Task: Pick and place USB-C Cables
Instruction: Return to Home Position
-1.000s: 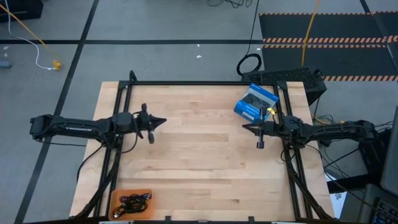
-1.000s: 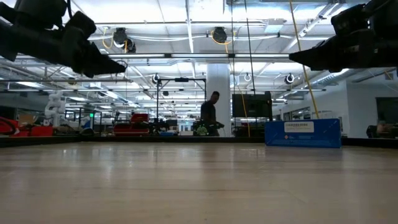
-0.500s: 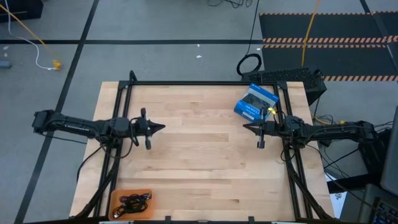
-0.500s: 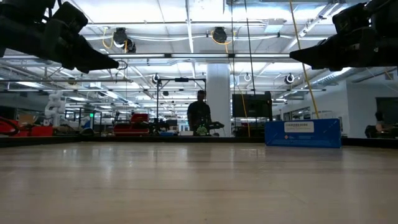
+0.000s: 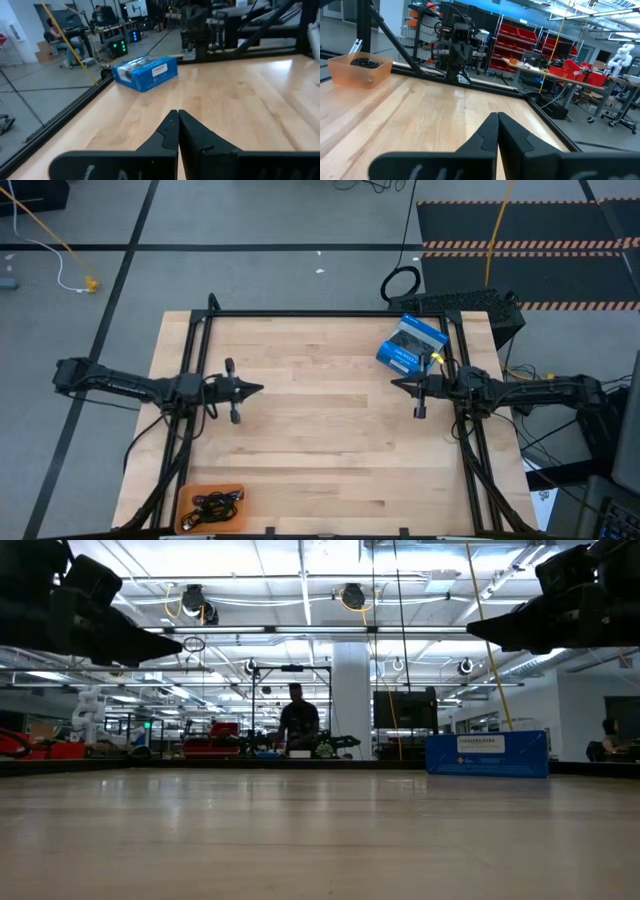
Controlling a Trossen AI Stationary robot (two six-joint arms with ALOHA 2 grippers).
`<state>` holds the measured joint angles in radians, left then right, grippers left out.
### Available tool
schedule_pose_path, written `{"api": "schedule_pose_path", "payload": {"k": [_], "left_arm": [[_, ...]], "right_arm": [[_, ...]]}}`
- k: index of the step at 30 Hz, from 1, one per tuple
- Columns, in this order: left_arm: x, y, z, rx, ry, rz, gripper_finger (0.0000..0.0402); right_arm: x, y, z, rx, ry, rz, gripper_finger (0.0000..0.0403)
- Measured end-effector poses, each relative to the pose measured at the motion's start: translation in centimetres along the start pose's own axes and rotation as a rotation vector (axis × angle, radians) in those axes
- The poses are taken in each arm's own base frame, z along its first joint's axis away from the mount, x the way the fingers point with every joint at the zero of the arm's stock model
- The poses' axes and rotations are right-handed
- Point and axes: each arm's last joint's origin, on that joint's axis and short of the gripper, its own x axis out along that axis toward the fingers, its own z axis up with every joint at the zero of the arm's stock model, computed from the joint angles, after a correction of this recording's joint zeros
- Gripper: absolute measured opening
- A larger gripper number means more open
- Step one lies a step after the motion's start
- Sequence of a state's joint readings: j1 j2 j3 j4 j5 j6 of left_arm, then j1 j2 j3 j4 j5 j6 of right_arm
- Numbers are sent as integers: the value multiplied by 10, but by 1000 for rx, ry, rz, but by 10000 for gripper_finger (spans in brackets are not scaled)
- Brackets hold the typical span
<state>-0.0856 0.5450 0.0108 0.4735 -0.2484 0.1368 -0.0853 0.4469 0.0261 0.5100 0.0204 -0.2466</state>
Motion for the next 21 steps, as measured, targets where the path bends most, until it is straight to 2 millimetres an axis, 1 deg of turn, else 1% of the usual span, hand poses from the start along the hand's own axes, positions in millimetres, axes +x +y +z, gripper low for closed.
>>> {"api": "schedule_pose_path", "payload": {"k": [5,13,21], "left_arm": [[-3,0,2,7,-23,-25,1],[-6,2,7,0,-69,-20,1],[-6,2,7,-1,-70,-19,1]], "right_arm": [[-4,0,1,0,-4,-2,0],[-14,-2,6,-4,-44,-15,0],[-24,-3,8,-7,-81,-25,0]]}}
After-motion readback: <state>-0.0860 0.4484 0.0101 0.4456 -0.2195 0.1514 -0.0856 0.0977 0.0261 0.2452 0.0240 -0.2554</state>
